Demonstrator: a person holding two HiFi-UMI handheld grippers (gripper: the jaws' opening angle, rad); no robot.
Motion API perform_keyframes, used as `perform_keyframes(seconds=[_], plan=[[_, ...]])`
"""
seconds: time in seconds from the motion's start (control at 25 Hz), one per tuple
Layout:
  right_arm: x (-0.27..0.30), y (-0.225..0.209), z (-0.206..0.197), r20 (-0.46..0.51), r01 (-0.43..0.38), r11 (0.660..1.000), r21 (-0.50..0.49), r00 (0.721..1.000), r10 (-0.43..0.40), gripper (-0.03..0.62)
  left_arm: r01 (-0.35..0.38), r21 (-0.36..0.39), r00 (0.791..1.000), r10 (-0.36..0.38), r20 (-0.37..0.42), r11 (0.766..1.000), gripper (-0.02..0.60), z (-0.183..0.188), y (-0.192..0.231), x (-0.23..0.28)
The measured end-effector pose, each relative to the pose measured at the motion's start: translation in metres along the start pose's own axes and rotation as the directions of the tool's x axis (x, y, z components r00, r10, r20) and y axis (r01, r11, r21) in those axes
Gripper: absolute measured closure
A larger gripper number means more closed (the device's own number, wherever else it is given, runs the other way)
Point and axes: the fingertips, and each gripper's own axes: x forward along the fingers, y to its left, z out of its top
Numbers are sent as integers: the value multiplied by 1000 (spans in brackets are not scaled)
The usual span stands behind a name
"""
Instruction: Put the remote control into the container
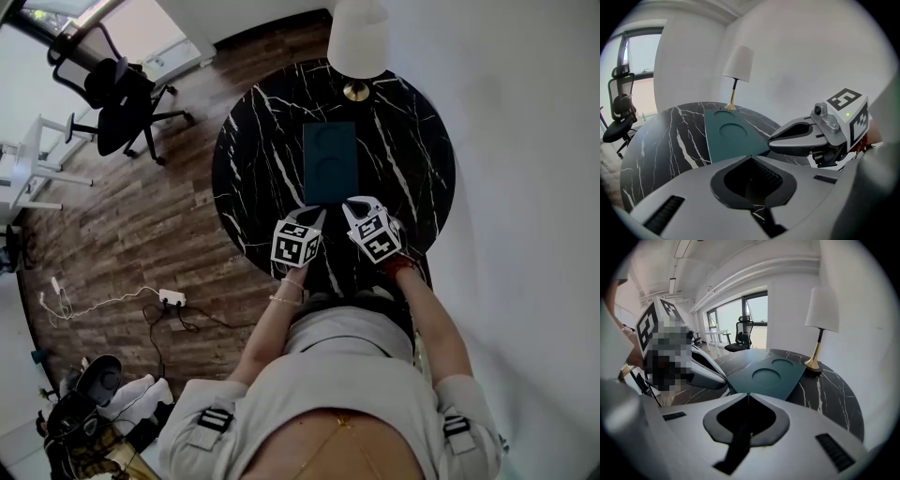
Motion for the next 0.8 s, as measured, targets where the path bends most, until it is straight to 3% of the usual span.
perform_keyframes(seconds=[0.4,0.8], plan=[[-25,-5,34,96,21,1000,16,995,-22,582,-31,19,990,28,135,999,576,49,-11,-27],[-55,-8,85,256,7,996,84,966,-28,582,-81,67,964,61,260,994,576,96,-19,-60]])
